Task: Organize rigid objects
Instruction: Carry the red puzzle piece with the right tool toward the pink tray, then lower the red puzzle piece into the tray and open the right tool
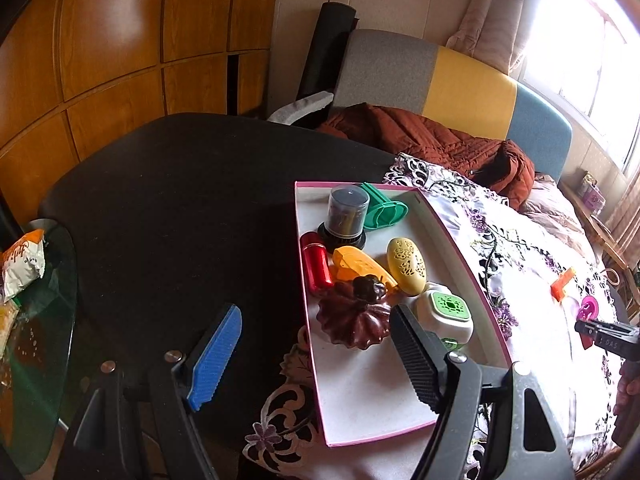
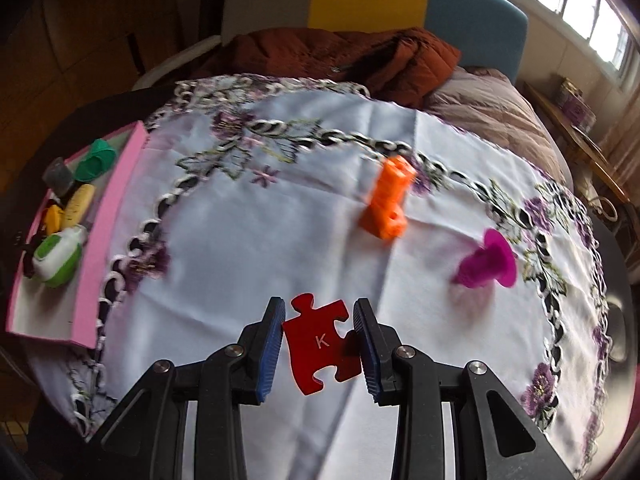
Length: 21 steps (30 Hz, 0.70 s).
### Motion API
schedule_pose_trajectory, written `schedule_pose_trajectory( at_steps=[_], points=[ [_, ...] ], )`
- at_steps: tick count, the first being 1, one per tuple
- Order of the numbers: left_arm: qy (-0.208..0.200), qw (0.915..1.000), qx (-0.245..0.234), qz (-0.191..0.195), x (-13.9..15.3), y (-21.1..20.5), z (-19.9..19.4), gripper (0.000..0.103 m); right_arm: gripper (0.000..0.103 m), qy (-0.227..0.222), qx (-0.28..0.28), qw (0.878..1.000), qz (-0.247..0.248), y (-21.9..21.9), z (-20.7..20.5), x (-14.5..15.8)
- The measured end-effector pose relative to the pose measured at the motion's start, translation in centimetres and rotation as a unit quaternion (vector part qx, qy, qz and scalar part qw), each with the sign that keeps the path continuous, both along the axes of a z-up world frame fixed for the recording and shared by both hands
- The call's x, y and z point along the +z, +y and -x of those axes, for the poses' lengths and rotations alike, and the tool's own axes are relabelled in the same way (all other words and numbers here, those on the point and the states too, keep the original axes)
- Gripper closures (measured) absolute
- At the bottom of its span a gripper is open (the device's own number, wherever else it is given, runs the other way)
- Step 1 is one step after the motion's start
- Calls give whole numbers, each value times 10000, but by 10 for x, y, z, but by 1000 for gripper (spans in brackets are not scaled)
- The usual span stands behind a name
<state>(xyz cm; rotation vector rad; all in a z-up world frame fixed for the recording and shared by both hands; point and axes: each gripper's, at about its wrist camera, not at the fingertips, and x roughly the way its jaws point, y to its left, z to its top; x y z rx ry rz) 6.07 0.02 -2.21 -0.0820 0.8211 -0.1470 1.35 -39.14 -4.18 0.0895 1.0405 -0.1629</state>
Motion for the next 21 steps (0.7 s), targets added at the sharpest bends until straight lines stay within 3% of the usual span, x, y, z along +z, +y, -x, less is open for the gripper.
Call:
schedule_pose_trajectory(
  at_steps=[5,10,16,21],
  points=[
    [-11,10000,25,11,0,4,1,25,67,-398,885,9945,-398,70,-17,25],
    [17,10000,77,50,-2,9,1,25,67,-487,1905,9775,-769,149,-26,34],
    [77,9997,222,106,-7,22,-1,25,67,-388,2766,9558,-919,226,-32,21],
    [126,9993,306,148,-11,31,-2,25,67,-219,2990,9514,-706,261,-50,-3]
  ],
)
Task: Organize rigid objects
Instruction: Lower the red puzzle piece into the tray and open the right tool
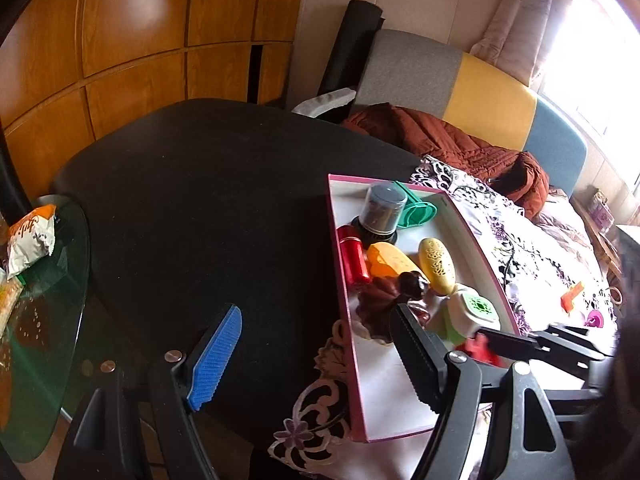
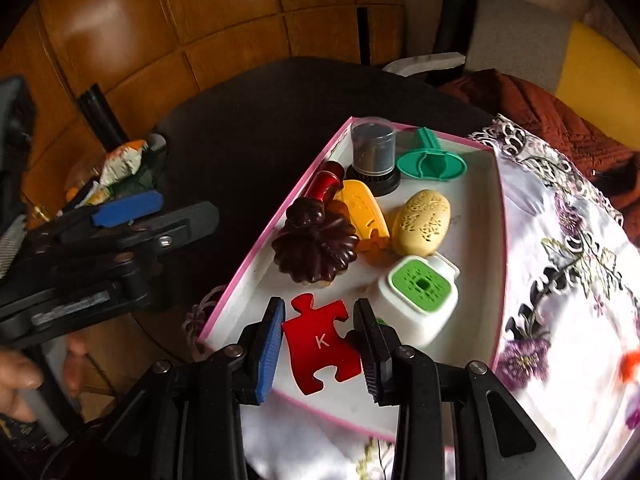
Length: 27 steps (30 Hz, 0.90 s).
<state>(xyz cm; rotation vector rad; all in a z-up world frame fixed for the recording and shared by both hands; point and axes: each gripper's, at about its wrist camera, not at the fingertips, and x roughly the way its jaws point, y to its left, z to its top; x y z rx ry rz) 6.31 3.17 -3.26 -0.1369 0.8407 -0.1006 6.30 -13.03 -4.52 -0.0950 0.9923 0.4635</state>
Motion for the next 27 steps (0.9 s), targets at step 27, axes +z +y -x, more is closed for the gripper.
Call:
schedule_pose_trajectory(
  at_steps=[27],
  points=[
    [-40,9999,-89,-125,3,-5,8,25,54,-323,-715,9969,88,-24,-24,-13]
  ],
)
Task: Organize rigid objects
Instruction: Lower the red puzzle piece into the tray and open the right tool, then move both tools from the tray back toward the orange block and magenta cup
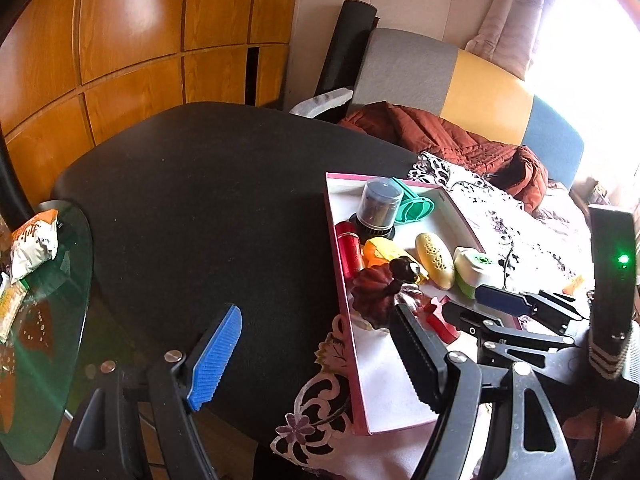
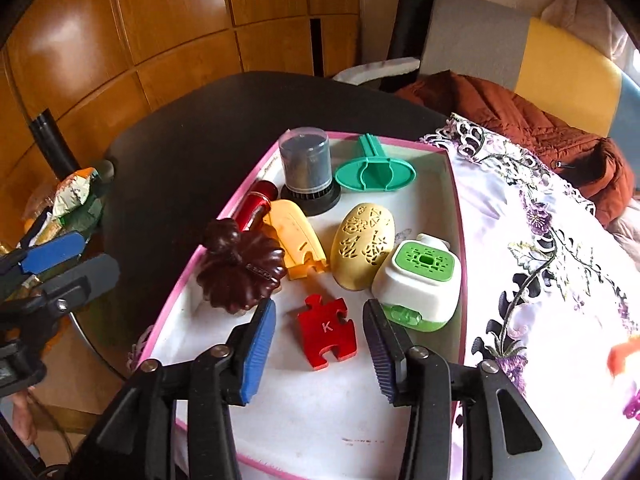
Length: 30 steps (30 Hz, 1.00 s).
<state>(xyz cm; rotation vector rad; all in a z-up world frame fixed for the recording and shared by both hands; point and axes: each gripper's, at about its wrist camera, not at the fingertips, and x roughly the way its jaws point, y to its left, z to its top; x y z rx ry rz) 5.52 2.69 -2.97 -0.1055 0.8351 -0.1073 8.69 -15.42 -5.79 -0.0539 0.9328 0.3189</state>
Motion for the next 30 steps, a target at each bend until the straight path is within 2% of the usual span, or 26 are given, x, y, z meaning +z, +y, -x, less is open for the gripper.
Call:
schedule_pose_trajectory(
  at_steps=[9,16,22,30],
  points=[
    [-84,9999,-121,-82,6,-9,6,25,46,-419,-94,9991,-60,-6,21,25],
    [-126,9992,-312,-191,9,-23,12,25,34,-672,-377,9970,-52,-31,31,43],
    [-197,9977,-567,-306,13,-40,18,25,23,-748,-790,9941,-22,-73,38,56],
    [-285,9925,-1086,-484,20,-78,25,25,20,-764,-1585,9840,267,-151,48,66]
  ],
)
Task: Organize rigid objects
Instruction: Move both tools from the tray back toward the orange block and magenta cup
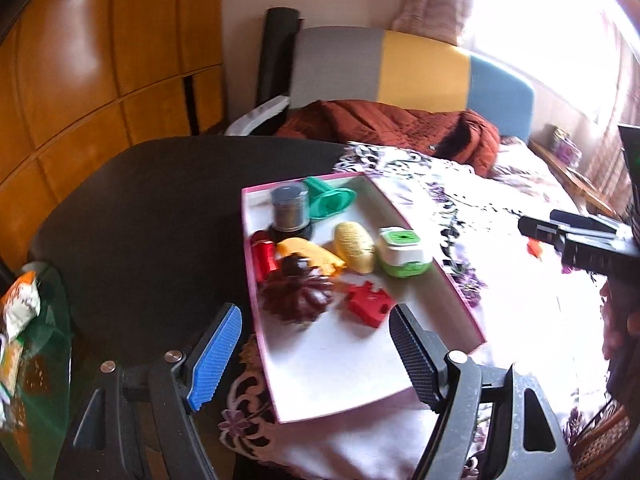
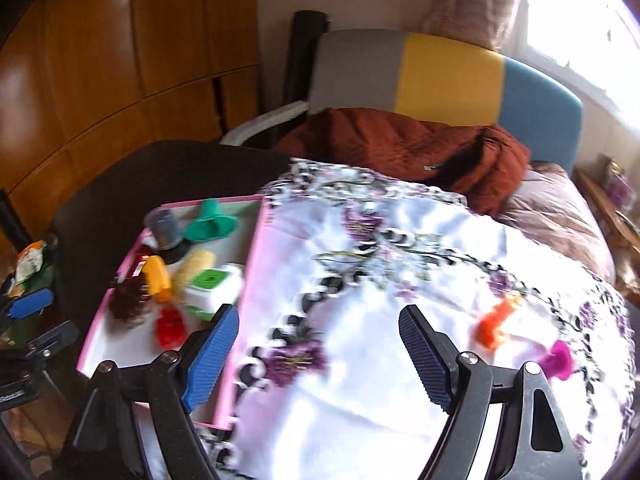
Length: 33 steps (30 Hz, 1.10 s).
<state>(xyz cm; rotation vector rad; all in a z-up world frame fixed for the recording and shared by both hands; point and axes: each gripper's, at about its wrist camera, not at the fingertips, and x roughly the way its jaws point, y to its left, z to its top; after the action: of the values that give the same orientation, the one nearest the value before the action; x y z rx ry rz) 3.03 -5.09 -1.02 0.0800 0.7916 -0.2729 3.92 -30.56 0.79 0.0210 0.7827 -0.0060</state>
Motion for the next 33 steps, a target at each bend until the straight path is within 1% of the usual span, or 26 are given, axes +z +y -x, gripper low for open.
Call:
schedule_pose_trajectory(
  at_steps=[6,10,13,16,18,20,23,29,33],
  points=[
    [-90,9986,-493,-145,5,-39,3,25,20,-15,-824,9962,275,-76,9,2],
    [-101,9960,-847,-259,5,-70,4,25,18,-75,-1598,9858,514,-138,21,1],
    [-105,9932,-1110,-340,4,-95,5,25,18,-105,-2318,9710,567,-184,33,-7],
    [-71,9899,-1359,-386,1,-119,6,25,18,-135,-3117,9493,397,-224,53,-24],
    [14,9876,-1515,-415,-3,-135,5,25,18,175,-3569,9338,153,-245,57,-34],
    [105,9854,-1650,-414,-7,-151,4,25,17,-8,-3784,9255,-149,-258,65,-32],
    [171,9828,-1782,-456,-13,-171,4,25,16,72,-3977,9170,-309,-268,70,-35],
    [233,9763,-2071,-579,-22,-199,7,25,14,179,-4089,9109,-522,-274,73,-40],
    [316,9748,-2124,-609,-28,-210,5,25,13,188,-4161,9069,-639,-278,75,-41]
  ],
)
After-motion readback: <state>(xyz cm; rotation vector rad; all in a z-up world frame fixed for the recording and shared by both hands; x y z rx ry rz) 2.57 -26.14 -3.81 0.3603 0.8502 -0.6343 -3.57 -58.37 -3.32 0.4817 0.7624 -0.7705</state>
